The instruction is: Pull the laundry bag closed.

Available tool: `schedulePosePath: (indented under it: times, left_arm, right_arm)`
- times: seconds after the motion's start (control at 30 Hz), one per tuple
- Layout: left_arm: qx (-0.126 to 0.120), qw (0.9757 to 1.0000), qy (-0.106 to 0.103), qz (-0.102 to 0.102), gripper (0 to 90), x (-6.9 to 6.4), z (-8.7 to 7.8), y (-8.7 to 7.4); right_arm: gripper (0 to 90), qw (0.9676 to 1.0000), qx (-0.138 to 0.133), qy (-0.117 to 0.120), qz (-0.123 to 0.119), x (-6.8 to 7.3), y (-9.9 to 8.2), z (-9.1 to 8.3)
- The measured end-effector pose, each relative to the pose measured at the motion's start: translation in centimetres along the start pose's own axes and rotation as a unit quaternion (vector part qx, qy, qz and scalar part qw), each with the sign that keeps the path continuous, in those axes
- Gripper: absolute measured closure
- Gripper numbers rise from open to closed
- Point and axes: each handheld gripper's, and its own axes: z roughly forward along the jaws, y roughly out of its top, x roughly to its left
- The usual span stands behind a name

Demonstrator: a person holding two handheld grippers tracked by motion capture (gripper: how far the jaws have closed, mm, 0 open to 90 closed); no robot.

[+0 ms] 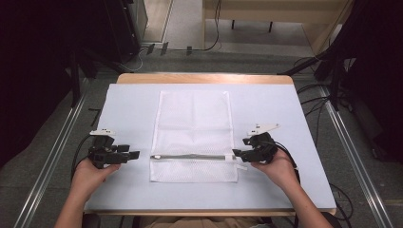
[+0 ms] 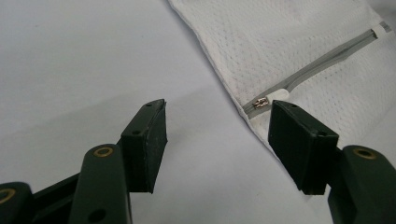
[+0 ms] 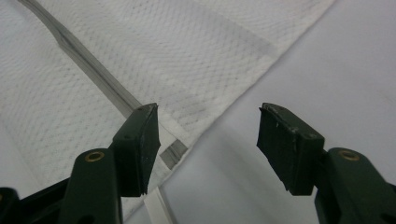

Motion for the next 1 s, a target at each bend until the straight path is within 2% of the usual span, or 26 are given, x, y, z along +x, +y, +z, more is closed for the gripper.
schedulePosePath:
  times: [0.33, 0.53, 1.0]
  left_arm:
    - [-0.004, 1.0000, -0.005, -0.004, 38.0, -0.1, -0.1, -0.2]
    - [-0.002, 1.0000, -0.007, 0.001, 38.0, -0.2, 0.0, -0.1]
    - [-0.003, 1.0000, -0.008, 0.005, 38.2, -0.3, 0.1, -0.1]
  right_arm:
    - [42.3, 0.9997, 0.002, 0.018, -0.017, 1.1, 0.8, 0.8]
    - [43.9, 0.9990, 0.006, 0.029, -0.033, 1.8, 1.6, 1.4]
    - [49.0, 0.9969, 0.007, 0.057, -0.054, 4.1, 4.1, 3.0]
